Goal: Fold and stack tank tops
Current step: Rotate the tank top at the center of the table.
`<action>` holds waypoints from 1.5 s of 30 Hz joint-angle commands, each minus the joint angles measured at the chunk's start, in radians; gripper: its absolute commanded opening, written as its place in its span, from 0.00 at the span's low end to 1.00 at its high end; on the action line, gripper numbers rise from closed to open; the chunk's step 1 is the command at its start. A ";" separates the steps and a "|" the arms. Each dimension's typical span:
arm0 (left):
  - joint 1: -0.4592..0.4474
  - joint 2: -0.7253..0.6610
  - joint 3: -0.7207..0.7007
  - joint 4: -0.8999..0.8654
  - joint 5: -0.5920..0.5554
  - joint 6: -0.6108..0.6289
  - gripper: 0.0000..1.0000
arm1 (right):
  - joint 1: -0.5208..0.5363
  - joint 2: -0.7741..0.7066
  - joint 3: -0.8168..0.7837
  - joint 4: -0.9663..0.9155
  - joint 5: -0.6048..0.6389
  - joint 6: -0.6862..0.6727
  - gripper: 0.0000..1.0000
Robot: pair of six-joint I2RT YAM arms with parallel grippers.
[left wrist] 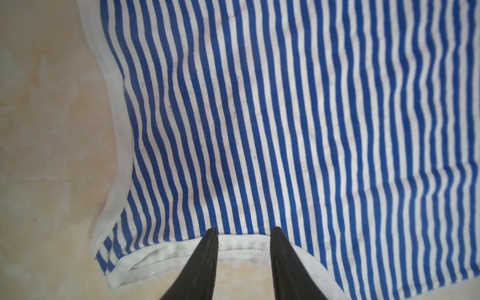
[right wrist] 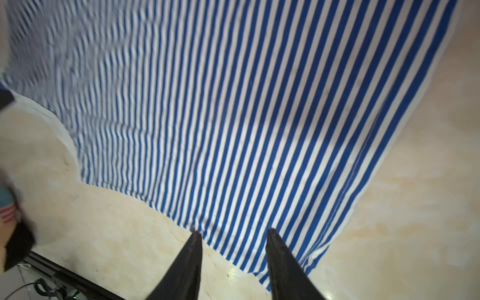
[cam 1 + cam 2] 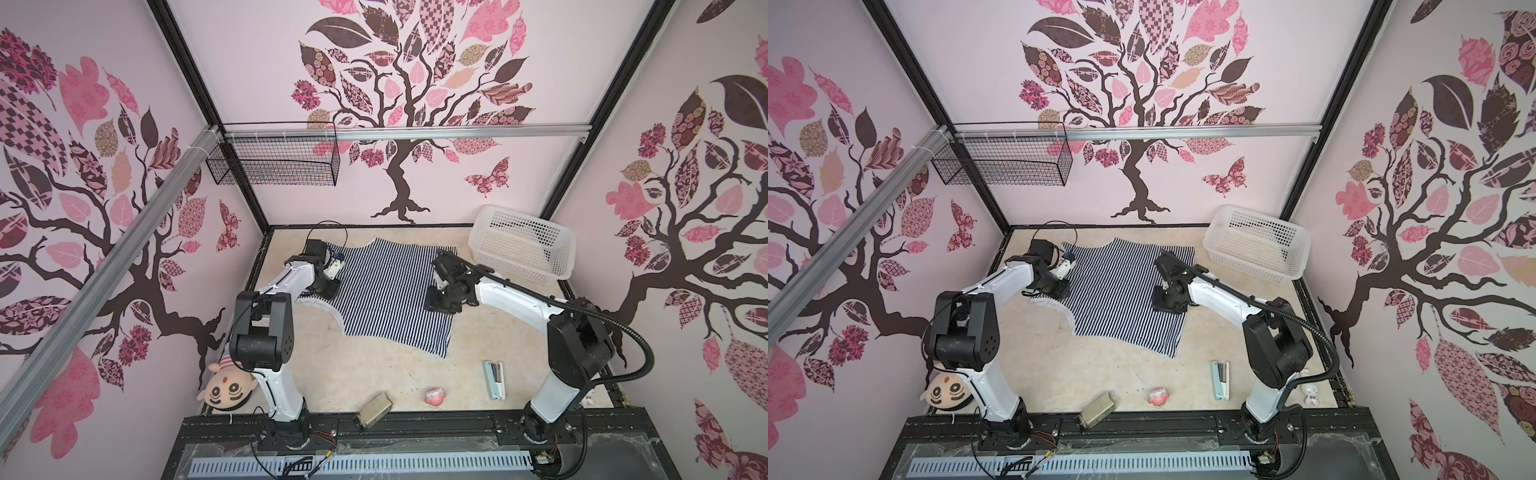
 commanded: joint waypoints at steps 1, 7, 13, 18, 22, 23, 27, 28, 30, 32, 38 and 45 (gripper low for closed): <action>-0.008 0.009 0.010 0.021 0.023 -0.034 0.38 | 0.016 -0.036 -0.065 0.075 -0.024 0.050 0.43; -0.007 0.051 0.000 0.029 0.009 -0.055 0.38 | 0.018 -0.046 -0.194 0.138 -0.050 0.063 0.43; -0.009 0.098 0.007 0.000 -0.023 -0.053 0.38 | 0.018 -0.079 -0.286 0.141 -0.013 0.061 0.44; -0.009 0.125 -0.004 -0.022 -0.047 -0.050 0.37 | 0.018 -0.052 -0.288 0.076 0.075 0.035 0.44; -0.008 0.111 -0.045 -0.022 -0.064 -0.038 0.37 | 0.016 -0.044 -0.265 0.030 0.158 -0.002 0.44; -0.009 0.103 -0.057 -0.022 -0.067 -0.036 0.36 | 0.015 -0.038 -0.251 0.014 0.181 -0.012 0.44; -0.010 0.030 -0.131 -0.026 -0.060 -0.031 0.36 | 0.001 -0.018 -0.217 -0.032 0.231 -0.030 0.44; -0.012 0.003 -0.153 -0.025 -0.051 -0.028 0.36 | -0.003 -0.019 -0.216 -0.032 0.228 -0.027 0.44; -0.022 -0.054 -0.201 -0.022 -0.046 -0.023 0.36 | -0.003 -0.024 -0.218 -0.031 0.218 -0.024 0.44; -0.033 -0.097 -0.235 -0.026 -0.045 -0.019 0.36 | -0.004 -0.030 -0.221 -0.031 0.204 -0.022 0.44; -0.051 -0.169 -0.298 -0.021 -0.061 -0.019 0.36 | -0.004 -0.075 -0.248 -0.017 0.119 -0.025 0.44; -0.053 -0.282 -0.298 -0.044 -0.058 -0.043 0.36 | 0.001 -0.163 -0.247 -0.069 0.090 0.000 0.44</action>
